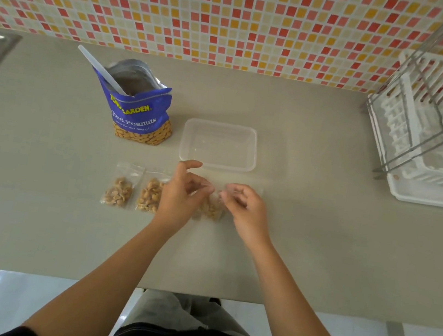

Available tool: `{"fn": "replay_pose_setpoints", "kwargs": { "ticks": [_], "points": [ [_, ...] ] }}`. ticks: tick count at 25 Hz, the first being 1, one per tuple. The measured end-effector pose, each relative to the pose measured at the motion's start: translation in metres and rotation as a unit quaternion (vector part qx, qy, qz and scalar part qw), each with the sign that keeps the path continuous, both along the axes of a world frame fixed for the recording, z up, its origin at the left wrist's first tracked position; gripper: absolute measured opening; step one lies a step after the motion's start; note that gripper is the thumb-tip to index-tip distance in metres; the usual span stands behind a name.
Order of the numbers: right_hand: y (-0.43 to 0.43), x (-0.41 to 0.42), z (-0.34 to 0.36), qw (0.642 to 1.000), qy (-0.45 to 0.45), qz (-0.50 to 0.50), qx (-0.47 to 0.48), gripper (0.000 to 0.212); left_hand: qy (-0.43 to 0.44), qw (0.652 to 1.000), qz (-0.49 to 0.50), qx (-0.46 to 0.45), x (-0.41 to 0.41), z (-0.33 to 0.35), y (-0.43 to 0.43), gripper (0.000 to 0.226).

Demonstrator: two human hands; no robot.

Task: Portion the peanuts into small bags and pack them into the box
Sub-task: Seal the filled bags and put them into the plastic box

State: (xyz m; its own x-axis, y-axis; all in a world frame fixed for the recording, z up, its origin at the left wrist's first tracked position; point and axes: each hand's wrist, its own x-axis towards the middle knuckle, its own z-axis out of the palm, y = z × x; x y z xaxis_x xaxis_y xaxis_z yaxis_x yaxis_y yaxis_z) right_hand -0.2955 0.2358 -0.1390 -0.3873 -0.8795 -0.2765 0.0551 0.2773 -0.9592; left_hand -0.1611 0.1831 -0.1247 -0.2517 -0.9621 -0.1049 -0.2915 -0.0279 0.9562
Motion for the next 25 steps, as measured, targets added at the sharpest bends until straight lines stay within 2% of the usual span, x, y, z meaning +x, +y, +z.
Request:
{"fn": "replay_pose_setpoints", "kwargs": {
  "ticks": [2, 6, 10, 14, 16, 19, 25],
  "points": [
    [0.001, 0.002, 0.008, 0.997, -0.069, -0.027, -0.016, 0.008, 0.035, 0.999, -0.014, 0.029, 0.005, 0.011, -0.006, 0.030],
    [0.000, -0.002, 0.020, 0.997, -0.020, -0.059, -0.034, 0.005, 0.057, 0.990, -0.096, 0.086, 0.005, 0.032, -0.017, 0.016],
    [0.001, -0.006, 0.027, 0.998, 0.028, -0.030, -0.044, 0.008, -0.095, 0.981, -0.169, -0.011, 0.000, 0.049, -0.021, 0.008],
    [0.000, -0.005, 0.037, 0.991, 0.115, -0.028, -0.059, 0.009, -0.175, 0.963, -0.176, -0.104, -0.008, 0.052, -0.019, 0.008],
    [-0.002, -0.006, 0.043, 0.983, 0.167, -0.033, -0.068, 0.011, -0.181, 0.958, -0.162, -0.152, -0.010, 0.052, -0.018, 0.008],
    [-0.003, -0.010, 0.047, 0.978, 0.190, -0.045, -0.072, 0.006, -0.170, 0.959, -0.143, -0.177, -0.007, 0.053, -0.019, 0.007],
    [0.002, -0.014, 0.047, 0.983, 0.171, -0.035, -0.062, 0.018, -0.179, 0.968, -0.116, -0.134, 0.004, 0.049, -0.016, 0.013]
  ]
}}
